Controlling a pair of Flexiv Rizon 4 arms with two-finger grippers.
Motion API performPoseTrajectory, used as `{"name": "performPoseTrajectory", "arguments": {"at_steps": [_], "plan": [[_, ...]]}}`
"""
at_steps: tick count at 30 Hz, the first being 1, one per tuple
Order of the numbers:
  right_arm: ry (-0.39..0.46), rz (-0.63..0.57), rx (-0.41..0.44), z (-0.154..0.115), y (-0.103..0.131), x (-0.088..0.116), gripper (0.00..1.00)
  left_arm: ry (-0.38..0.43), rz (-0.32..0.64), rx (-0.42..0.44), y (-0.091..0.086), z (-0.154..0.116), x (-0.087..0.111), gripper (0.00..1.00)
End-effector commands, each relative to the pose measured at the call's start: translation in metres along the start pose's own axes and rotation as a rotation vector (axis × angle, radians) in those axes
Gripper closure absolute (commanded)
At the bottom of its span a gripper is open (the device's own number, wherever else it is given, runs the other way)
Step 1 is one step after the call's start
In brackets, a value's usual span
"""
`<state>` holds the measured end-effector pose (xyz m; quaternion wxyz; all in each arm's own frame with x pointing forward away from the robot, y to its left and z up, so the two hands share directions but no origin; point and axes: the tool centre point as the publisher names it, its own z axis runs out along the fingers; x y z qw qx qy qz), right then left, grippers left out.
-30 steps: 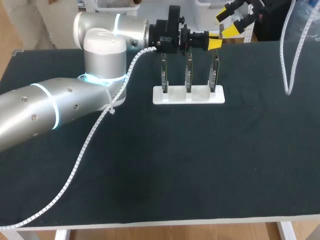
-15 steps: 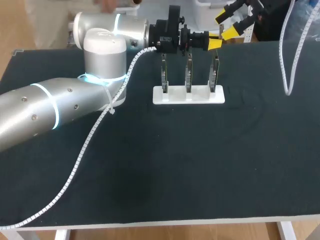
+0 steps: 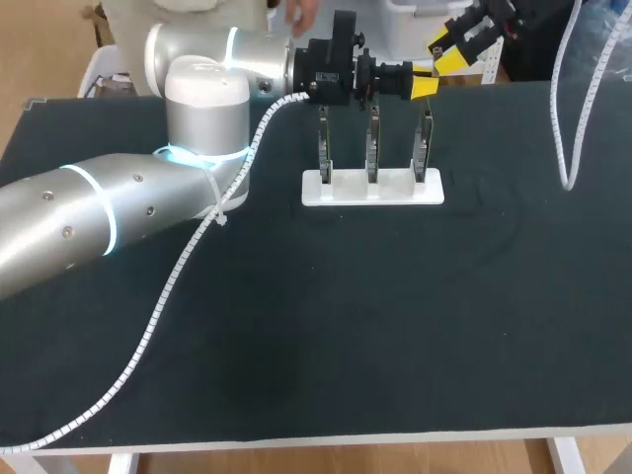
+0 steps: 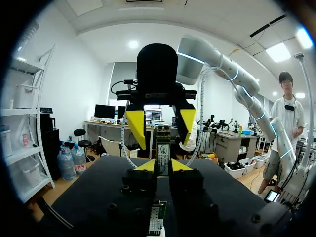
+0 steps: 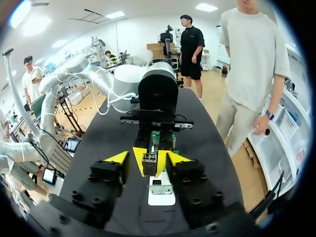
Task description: Pick up the optical module with the left hand, and insert it into the network port with the right hand.
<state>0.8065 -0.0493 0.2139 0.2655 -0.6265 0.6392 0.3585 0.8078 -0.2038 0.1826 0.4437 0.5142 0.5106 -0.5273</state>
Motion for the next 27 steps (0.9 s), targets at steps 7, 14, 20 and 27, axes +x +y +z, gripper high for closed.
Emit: {"name": "performPoseTrajectory", "arguments": {"at_steps": [7,14,20,27], "plan": [[-0.002,0.0,0.01,-0.0002,0.0051,0.0006,1.0,0.0,0.001,0.0,0.0004,0.0001,0.0001,1.0],[-0.007,0.003,0.009,0.0011,0.0063,0.0009,1.0,0.0,0.001,0.0,0.0004,0.0001,0.0001,1.0],[-0.01,0.007,0.012,0.0016,0.0072,0.0011,1.0,0.0,0.001,0.0,0.0004,0.0001,0.0001,0.0],[-0.015,0.007,0.014,0.0019,0.0071,0.0011,1.0,0.0,0.001,0.0,0.0004,0.0001,0.0001,0.0]]}}
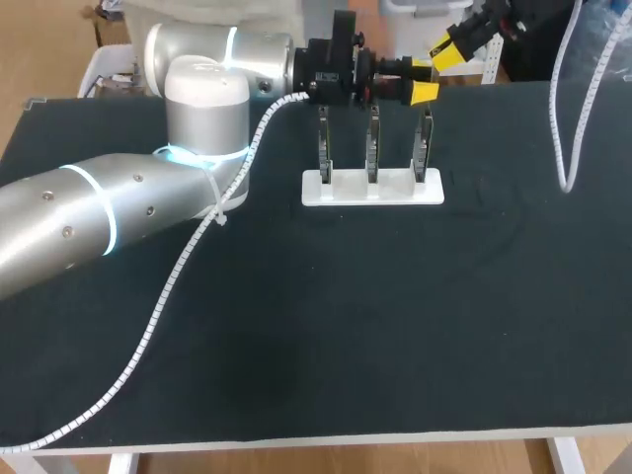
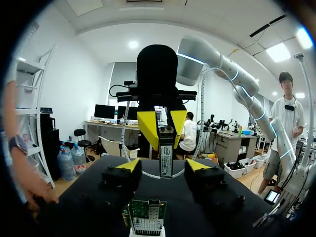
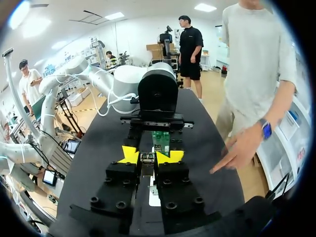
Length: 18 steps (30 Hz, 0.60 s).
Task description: Pick up the optical module with the left hand, and insert it into the network port with the right hand.
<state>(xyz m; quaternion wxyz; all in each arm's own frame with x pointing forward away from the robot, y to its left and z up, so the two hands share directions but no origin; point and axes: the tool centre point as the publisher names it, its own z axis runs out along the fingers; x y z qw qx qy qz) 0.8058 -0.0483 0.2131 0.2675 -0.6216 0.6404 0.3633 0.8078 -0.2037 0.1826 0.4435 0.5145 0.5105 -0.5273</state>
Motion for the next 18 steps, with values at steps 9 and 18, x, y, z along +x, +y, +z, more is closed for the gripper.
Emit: {"name": "performPoseTrajectory", "arguments": {"at_steps": [9,18], "plan": [[-0.007,-0.003,0.014,0.0013,0.0059,0.0003,1.0,0.013,-0.012,-0.001,0.0002,-0.0004,0.0007,0.0],[-0.01,0.0,0.014,0.0013,0.0058,0.0011,1.0,0.067,-0.006,-0.025,0.0002,-0.0092,-0.0005,0.0]]}}
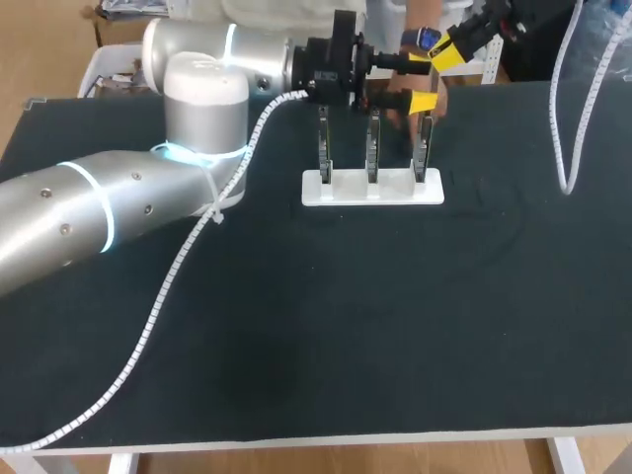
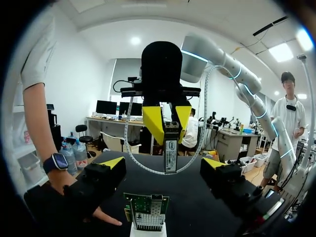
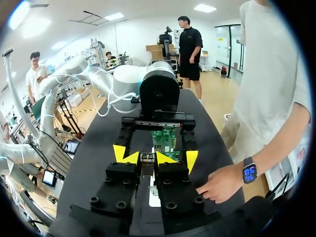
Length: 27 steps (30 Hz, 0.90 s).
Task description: Pick up the optical module with the left hand, and insert it into the network port with the right hand.
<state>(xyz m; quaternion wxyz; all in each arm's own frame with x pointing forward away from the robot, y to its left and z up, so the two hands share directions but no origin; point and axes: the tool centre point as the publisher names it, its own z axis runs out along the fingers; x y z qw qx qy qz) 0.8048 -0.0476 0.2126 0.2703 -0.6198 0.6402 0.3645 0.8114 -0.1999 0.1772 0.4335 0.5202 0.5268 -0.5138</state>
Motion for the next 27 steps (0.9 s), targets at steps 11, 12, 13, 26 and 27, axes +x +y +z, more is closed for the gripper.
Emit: {"name": "performPoseTrajectory", "arguments": {"at_steps": [11,12,13,26,27], "plan": [[-0.004,-0.004,0.007,0.001,0.005,0.001,1.0,0.129,0.013,-0.002,-0.009,-0.025,-0.006,0.0],[-0.004,-0.005,0.007,0.001,0.005,0.001,1.0,0.137,0.008,-0.003,-0.01,-0.027,-0.004,0.0],[-0.003,-0.006,0.007,0.001,0.005,0.001,1.0,0.142,0.002,-0.004,-0.011,-0.028,-0.003,0.0],[-0.004,-0.015,0.007,0.001,0.006,-0.001,1.0,0.197,-0.026,-0.006,-0.021,-0.04,0.005,0.0],[-0.004,-0.015,0.006,0.001,0.006,-0.001,1.0,0.199,-0.026,-0.005,-0.021,-0.04,0.005,0.0]]}}
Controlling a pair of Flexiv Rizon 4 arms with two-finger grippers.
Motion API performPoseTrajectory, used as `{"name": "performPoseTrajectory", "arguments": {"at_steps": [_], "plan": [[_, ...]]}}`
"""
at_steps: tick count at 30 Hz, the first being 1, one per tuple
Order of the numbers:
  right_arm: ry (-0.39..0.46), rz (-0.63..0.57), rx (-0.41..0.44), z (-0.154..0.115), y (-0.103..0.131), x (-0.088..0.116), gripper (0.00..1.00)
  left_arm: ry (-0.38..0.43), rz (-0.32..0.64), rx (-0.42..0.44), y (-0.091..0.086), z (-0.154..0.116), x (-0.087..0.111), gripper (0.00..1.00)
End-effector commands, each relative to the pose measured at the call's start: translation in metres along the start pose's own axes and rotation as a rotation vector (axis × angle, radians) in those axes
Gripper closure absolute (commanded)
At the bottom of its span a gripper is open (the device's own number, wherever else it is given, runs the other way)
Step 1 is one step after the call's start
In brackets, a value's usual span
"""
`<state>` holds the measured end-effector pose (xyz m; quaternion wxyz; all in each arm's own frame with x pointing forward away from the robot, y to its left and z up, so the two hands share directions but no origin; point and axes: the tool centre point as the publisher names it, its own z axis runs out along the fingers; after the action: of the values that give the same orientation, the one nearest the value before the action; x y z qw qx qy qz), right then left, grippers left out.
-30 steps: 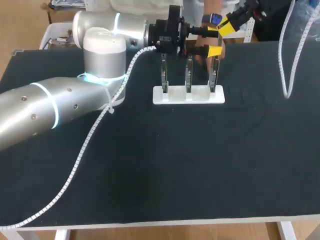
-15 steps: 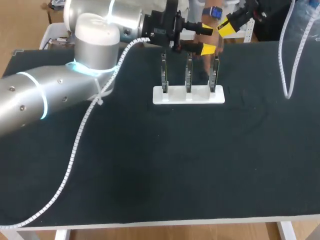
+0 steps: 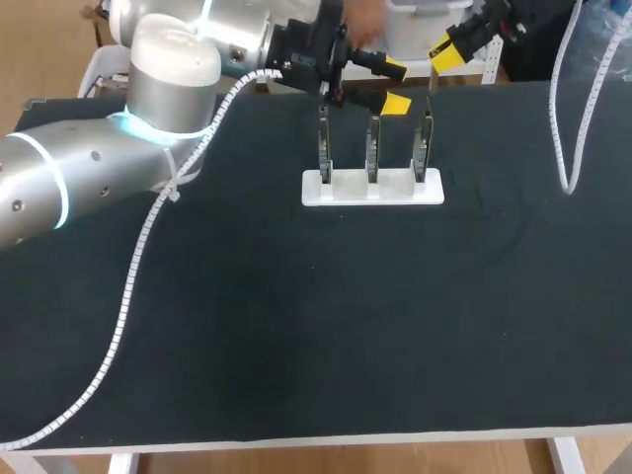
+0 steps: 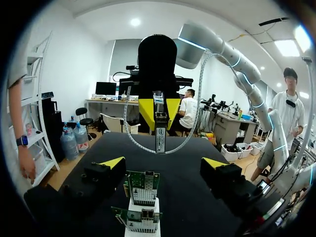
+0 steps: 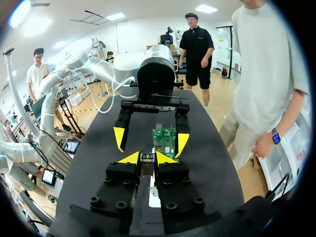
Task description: Pick up the optical module with the left hand, and insert it into the network port with the right hand.
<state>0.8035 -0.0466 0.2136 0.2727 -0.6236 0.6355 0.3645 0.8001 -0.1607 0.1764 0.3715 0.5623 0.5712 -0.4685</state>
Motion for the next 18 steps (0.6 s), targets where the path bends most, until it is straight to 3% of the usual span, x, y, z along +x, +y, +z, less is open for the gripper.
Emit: {"name": "performPoseTrajectory", "arguments": {"at_steps": [1,18], "plan": [[-0.001,-0.003,0.008,0.0005,0.0049,0.0002,1.0,0.006,-0.001,-0.013,-0.0073,-0.0022,0.0,0.0],[-0.005,0.002,0.008,0.0017,0.0074,0.0029,1.0,0.061,-0.002,-0.022,-0.0101,-0.0049,0.0028,0.0]]}}
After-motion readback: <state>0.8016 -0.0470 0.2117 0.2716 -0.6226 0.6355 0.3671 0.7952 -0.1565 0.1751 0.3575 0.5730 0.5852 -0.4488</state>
